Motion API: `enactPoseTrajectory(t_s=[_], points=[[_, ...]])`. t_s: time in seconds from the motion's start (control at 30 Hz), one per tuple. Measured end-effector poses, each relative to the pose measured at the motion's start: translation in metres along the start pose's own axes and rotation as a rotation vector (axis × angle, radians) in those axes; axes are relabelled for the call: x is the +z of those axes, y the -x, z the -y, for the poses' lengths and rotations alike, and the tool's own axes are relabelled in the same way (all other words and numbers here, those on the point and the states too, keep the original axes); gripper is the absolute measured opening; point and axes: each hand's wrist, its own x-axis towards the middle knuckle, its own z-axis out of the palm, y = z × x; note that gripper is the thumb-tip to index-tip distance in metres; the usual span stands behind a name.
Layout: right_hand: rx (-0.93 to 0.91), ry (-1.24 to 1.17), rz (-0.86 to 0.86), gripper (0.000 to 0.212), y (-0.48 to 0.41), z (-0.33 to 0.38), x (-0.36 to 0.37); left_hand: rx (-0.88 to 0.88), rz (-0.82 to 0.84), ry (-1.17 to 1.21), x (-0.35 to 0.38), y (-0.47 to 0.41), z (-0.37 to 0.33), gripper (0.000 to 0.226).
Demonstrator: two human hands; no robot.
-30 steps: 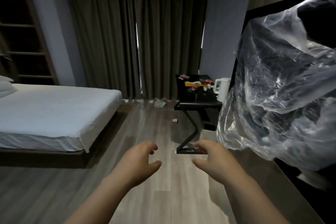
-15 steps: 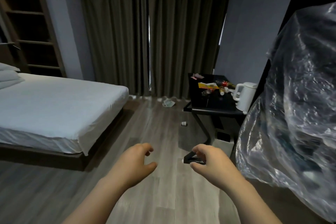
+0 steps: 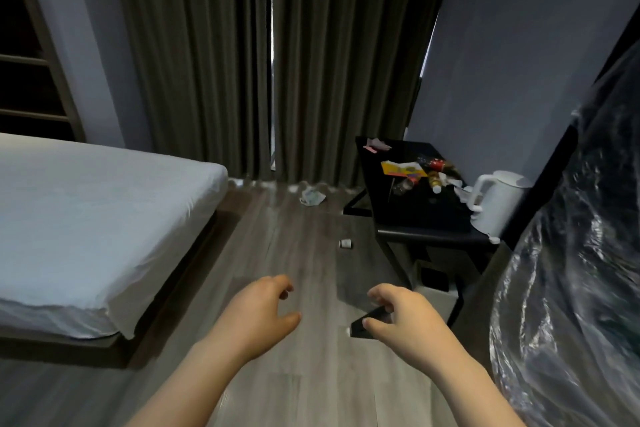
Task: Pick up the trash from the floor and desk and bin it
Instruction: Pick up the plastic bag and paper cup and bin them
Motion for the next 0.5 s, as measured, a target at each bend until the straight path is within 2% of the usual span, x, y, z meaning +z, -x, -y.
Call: enactPoseTrajectory(t_s=[0.17,0.5], points=[[0.045,-0.037,0.026,0.042,-0.078,-0.019,0.012,-0.013,0.028,0.0,0.007,-0.077,0.02,0.046],[0.022,-0.097,0.047,0.049,-0.27,-0.049,0.006,-0.062,0.02,-0.028,0.001,-0.254,0.032,0.046]])
